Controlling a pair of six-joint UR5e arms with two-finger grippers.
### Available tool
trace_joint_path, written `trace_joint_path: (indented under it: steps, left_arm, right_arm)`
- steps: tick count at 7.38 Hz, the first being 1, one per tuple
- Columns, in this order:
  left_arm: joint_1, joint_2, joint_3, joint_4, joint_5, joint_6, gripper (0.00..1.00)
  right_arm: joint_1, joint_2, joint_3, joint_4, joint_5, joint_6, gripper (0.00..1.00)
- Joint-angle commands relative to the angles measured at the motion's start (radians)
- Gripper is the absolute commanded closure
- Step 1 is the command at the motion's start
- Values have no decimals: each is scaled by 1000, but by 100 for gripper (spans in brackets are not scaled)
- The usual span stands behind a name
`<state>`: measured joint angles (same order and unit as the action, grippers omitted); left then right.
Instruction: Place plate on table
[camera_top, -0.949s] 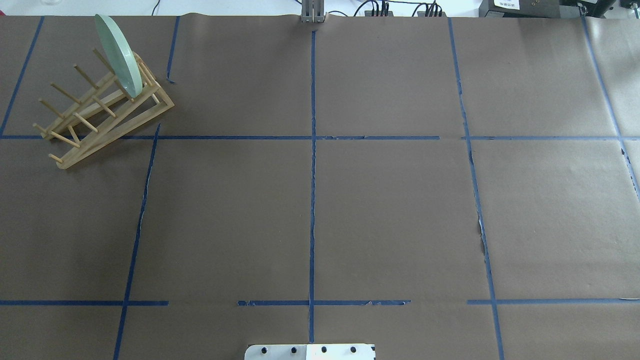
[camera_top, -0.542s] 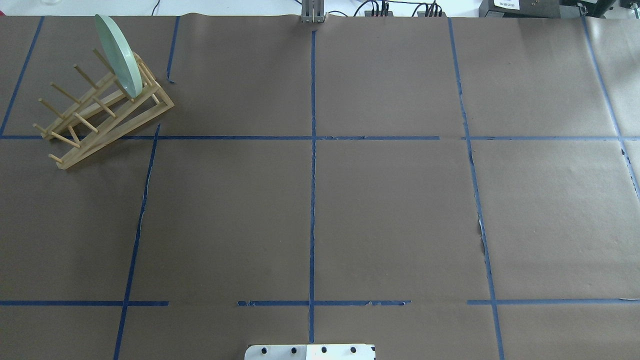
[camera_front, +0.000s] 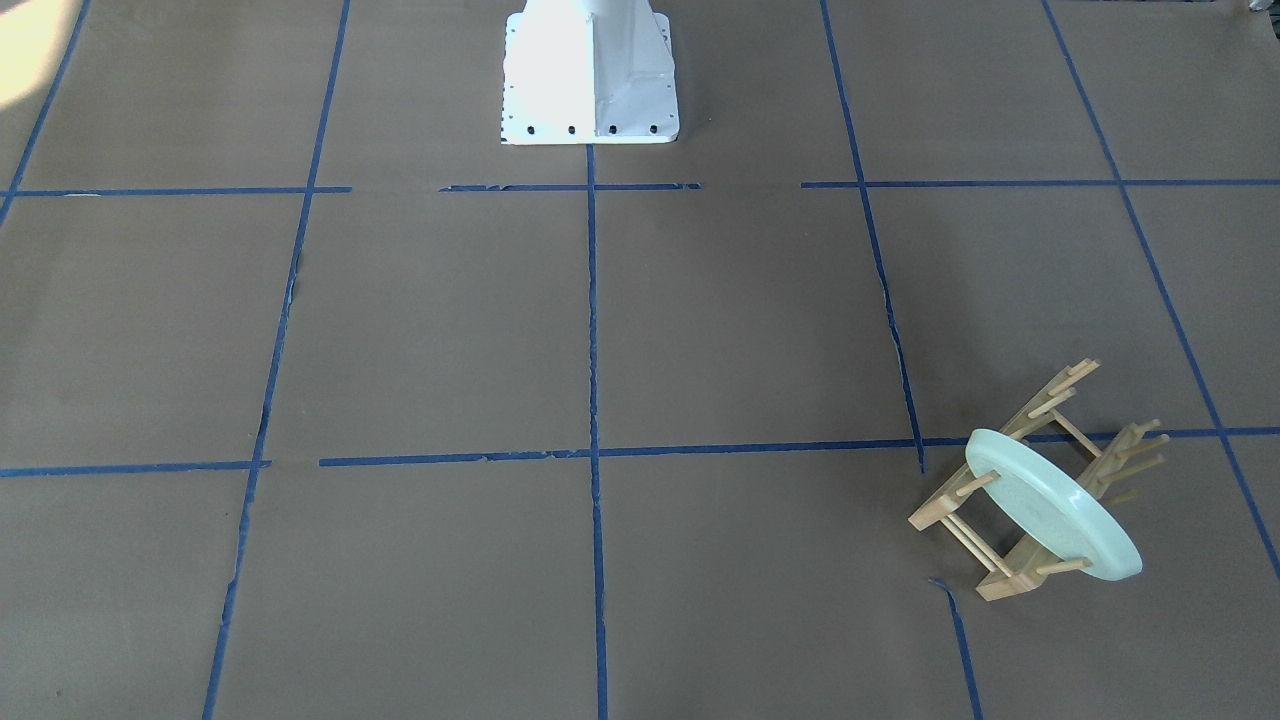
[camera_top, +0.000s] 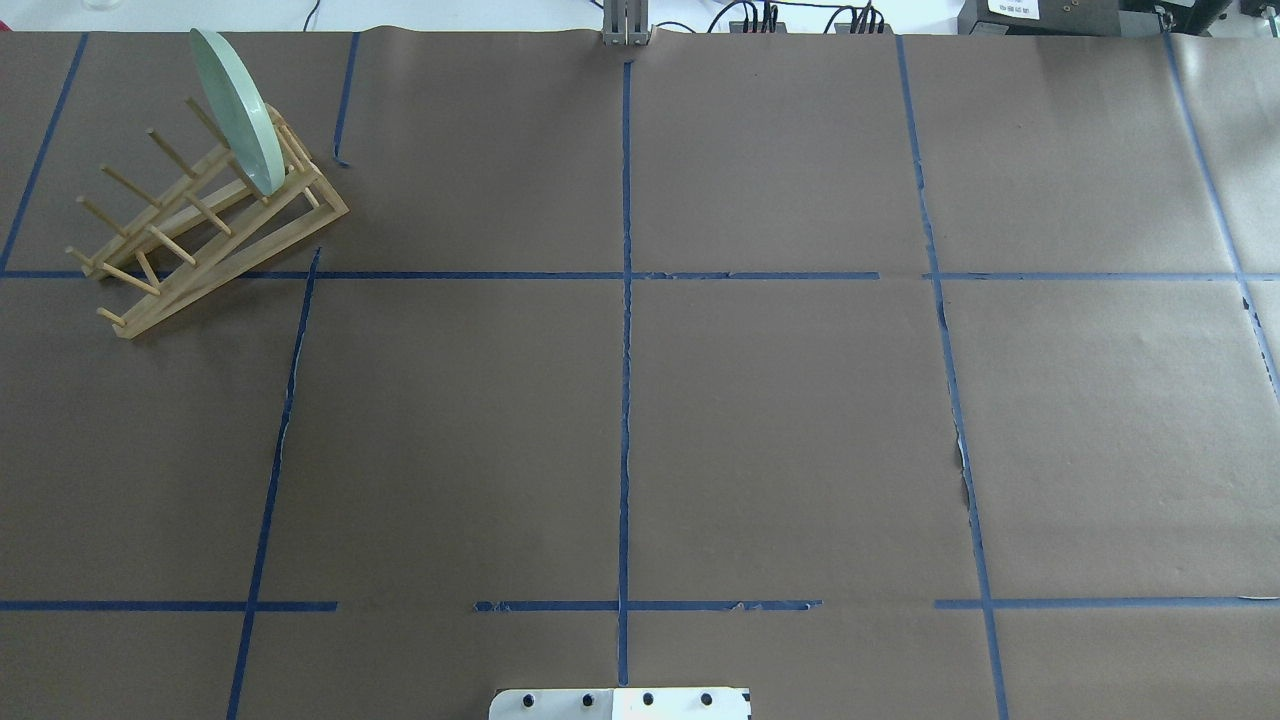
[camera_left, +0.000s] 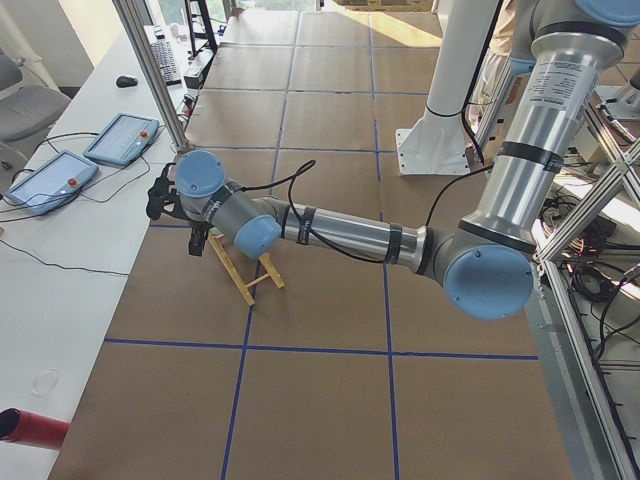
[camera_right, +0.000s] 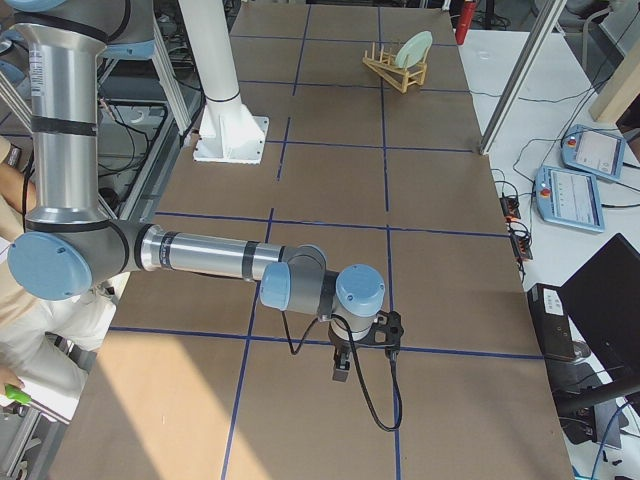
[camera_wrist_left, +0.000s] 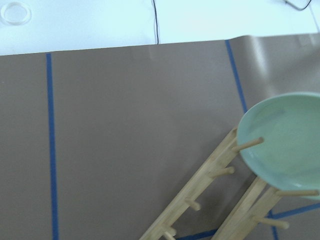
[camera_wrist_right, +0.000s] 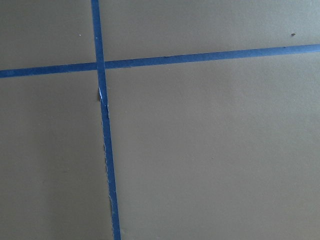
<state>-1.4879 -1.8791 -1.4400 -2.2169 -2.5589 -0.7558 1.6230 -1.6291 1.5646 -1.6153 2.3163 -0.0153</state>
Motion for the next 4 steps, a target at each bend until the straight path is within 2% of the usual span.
trace_joint_path:
  steps: [1, 3, 4]
  left_arm:
    - [78, -2, 18, -290, 40, -656, 0]
    - [249, -65, 56, -427, 330, -1092, 0]
    - [309, -101, 84, -432, 424, -1185, 1]
  right_arm:
    - [0, 0, 0, 0, 0, 0, 0]
    - [0, 0, 0, 0, 0, 0, 0]
    - [0, 0, 0, 0, 0, 0, 0]
